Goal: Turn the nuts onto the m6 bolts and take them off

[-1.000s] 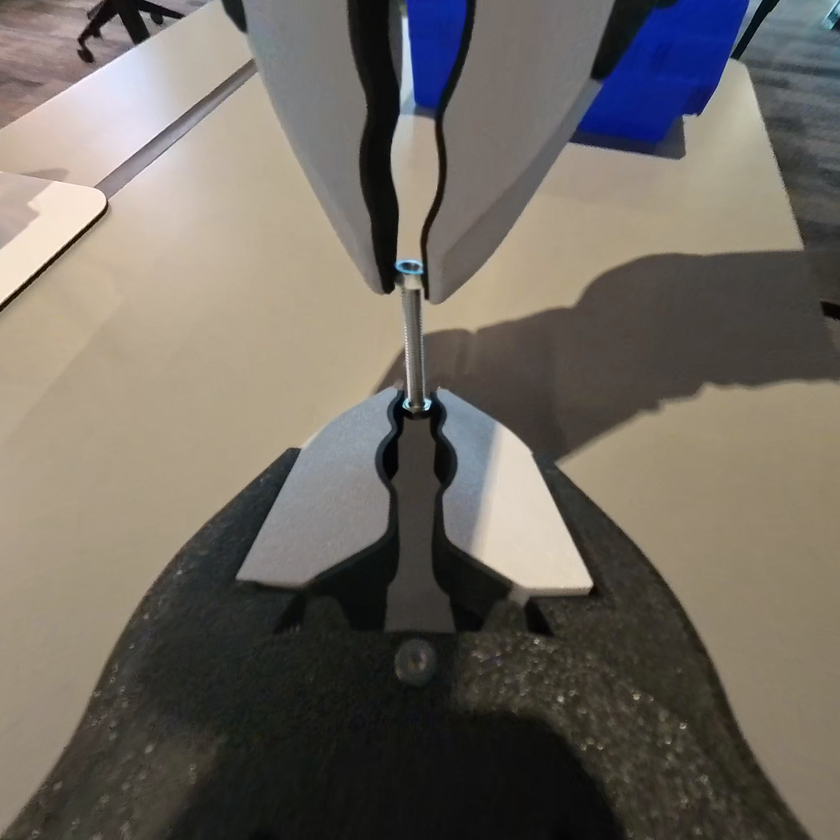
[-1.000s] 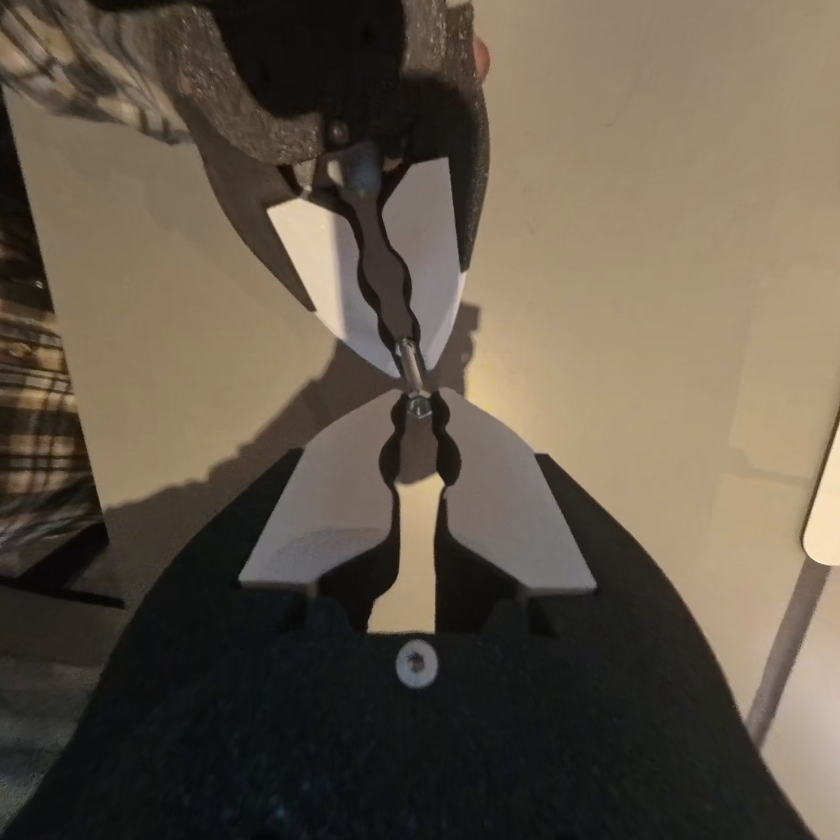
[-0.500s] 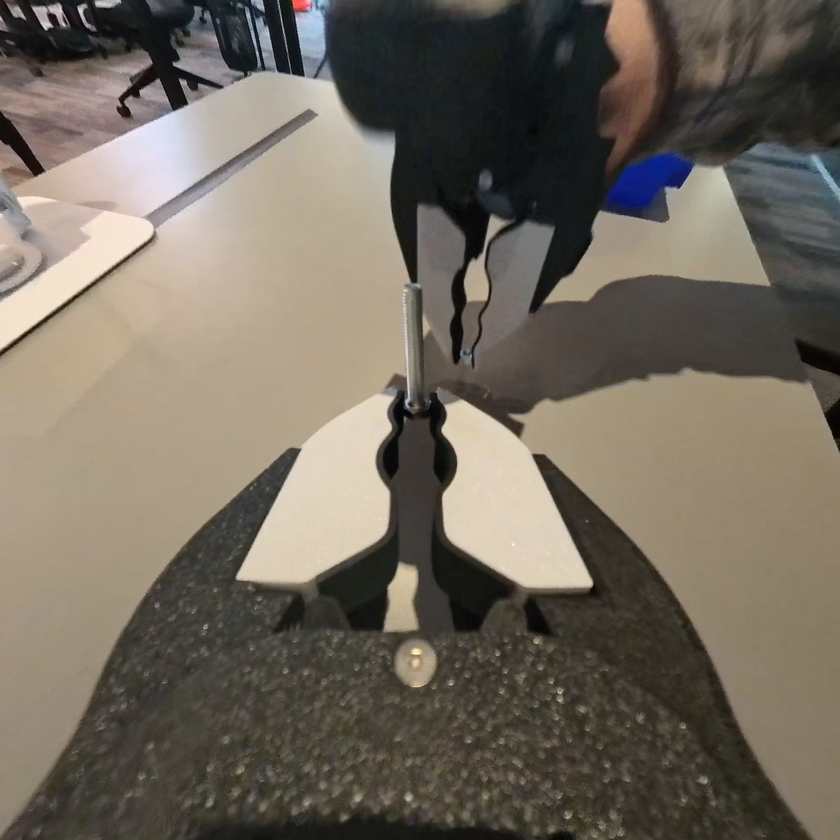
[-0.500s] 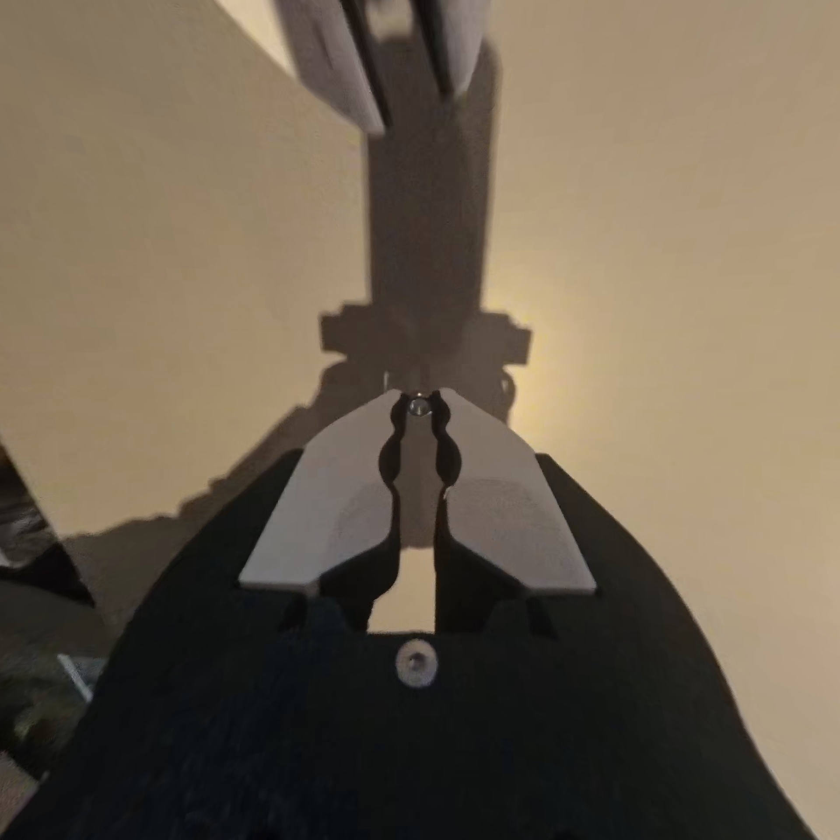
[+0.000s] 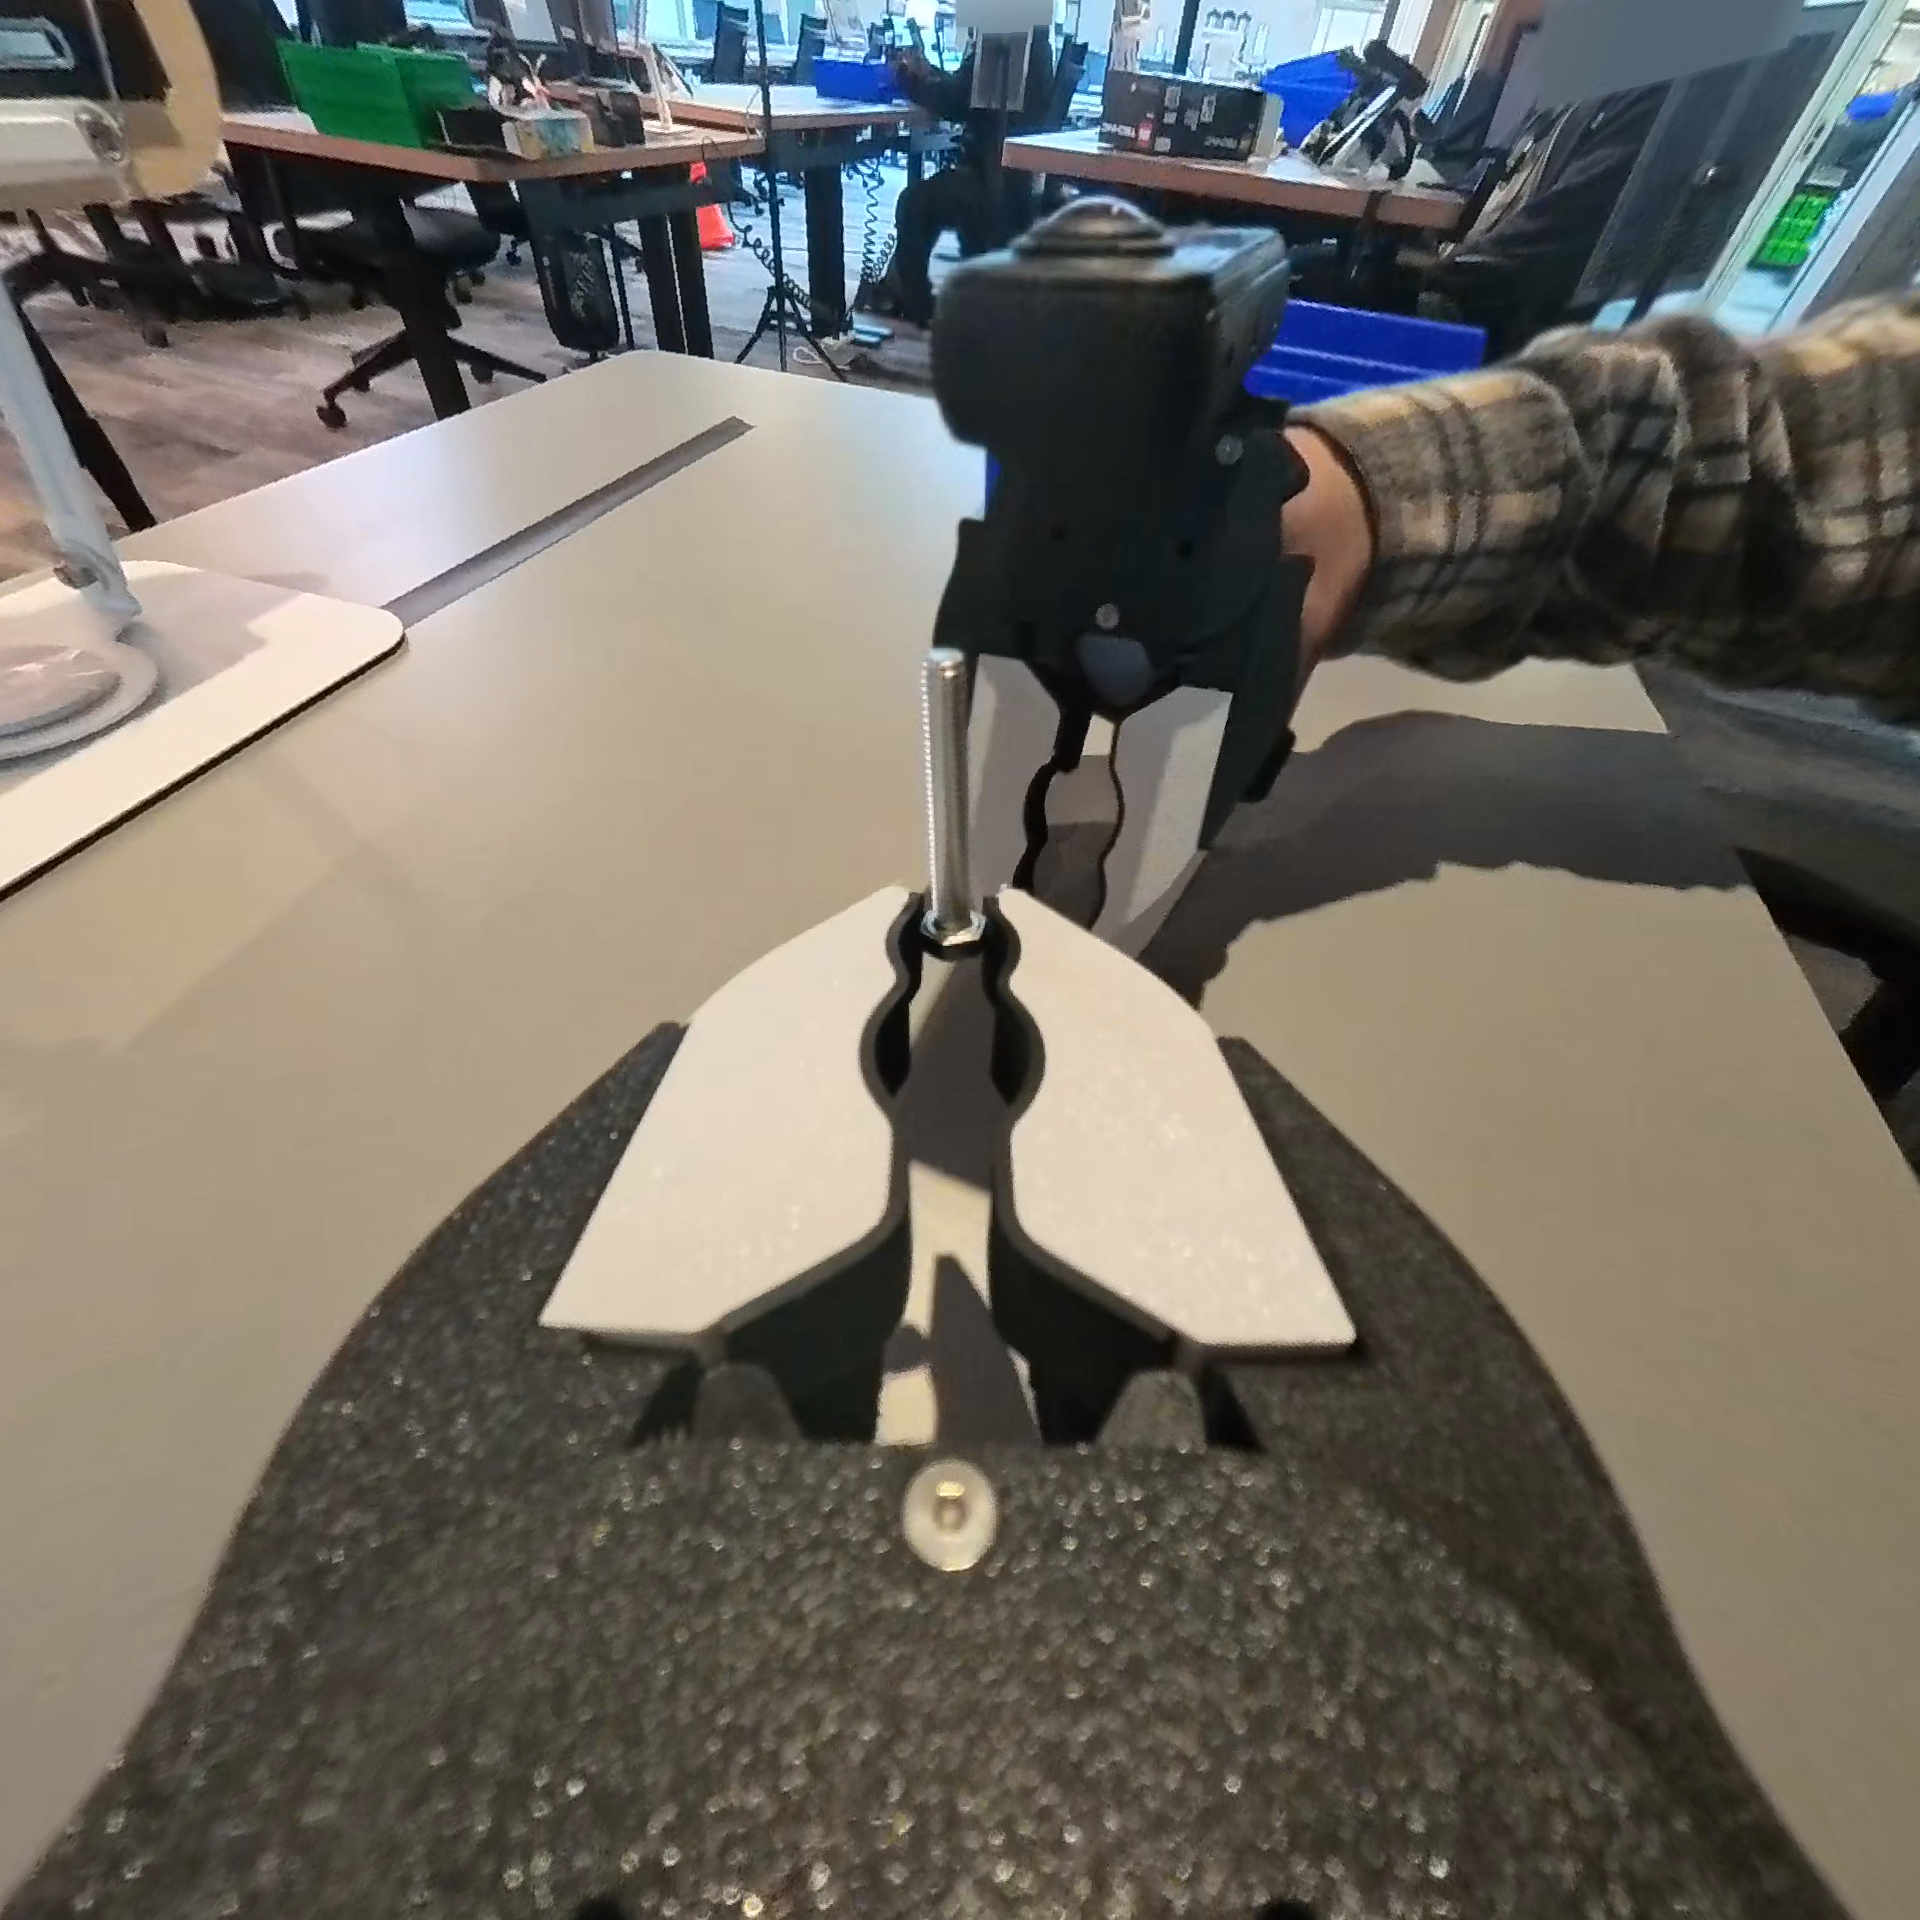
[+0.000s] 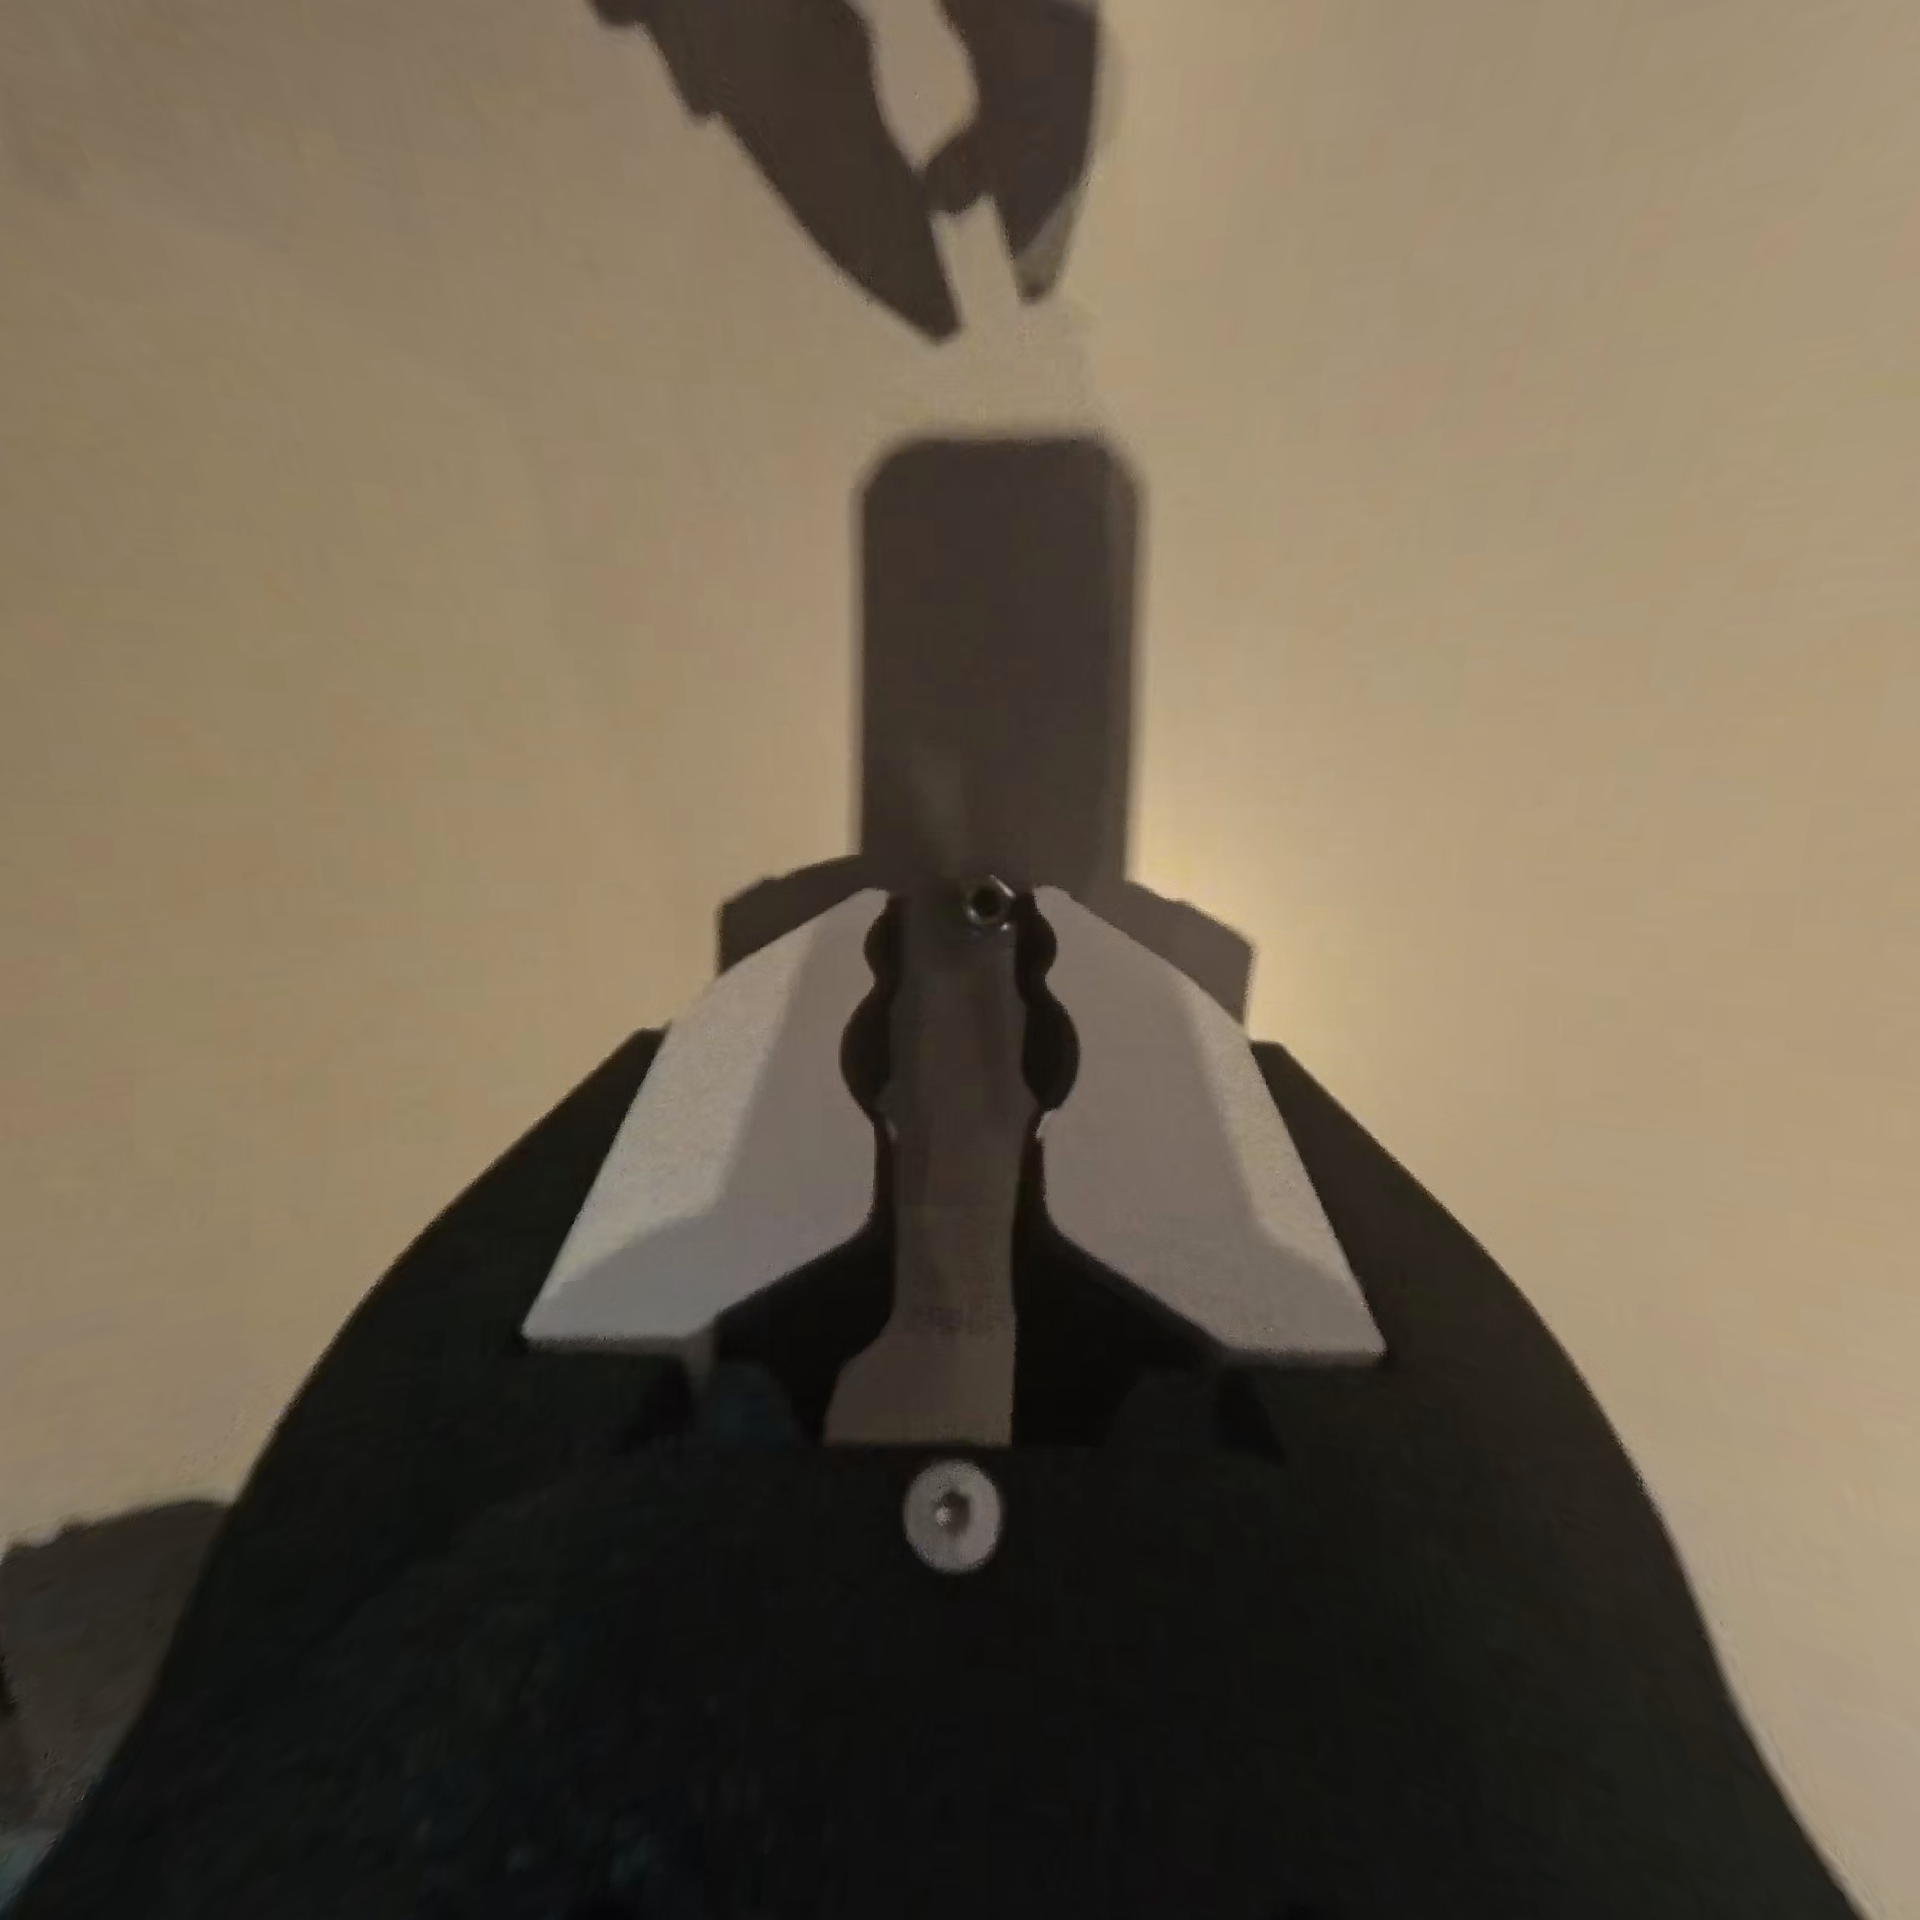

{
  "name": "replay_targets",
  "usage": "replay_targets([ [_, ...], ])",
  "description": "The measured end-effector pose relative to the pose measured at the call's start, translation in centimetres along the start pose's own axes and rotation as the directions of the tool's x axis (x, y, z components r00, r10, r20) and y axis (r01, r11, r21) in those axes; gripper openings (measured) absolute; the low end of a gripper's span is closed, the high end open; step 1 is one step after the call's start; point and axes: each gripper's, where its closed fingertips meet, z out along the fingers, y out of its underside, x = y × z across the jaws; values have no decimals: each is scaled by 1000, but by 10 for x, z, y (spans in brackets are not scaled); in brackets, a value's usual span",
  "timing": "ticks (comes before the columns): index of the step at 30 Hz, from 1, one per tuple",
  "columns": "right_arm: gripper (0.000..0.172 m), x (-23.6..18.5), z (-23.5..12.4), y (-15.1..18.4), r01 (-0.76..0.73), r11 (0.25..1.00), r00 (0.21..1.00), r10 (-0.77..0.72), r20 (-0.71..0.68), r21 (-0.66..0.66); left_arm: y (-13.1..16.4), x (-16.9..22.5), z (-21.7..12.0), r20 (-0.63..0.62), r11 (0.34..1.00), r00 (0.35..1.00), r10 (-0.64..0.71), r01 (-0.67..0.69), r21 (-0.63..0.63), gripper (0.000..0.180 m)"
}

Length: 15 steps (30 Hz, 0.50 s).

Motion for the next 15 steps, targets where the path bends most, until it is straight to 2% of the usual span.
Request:
replay_targets([
  [3,29,6,-8,0,-12,993,998,18,-53,117,1,-1,1,-4,1000,1000,-11,11,10,10],
  [5,29,9,-30,-13,-15,953,994,48,-100,303,-1,2,1,-15,1000,1000,-7,8,26,10],
  [6,27,8,-47,-25,-16,906,992,66,-105,422,-2,3,2,-22,999,1000,-9,10,32,10],
  [8,22,0,-84,-53,17,766,992,68,-107,642,-4,8,4,-43,999,999,-18,20,44,10],
  [9,20,-7,-99,-66,37,701,994,49,-100,713,-5,10,5,-56,998,998,-24,27,50,10],
  [11,24,-16,-109,-83,82,661,994,5,-113,746,-5,16,8,-78,998,996,-30,34,53,10],
  [15,29,-22,-102,-106,112,665,994,-74,-84,739,-5,24,13,-102,999,995,-22,27,40,10],
])
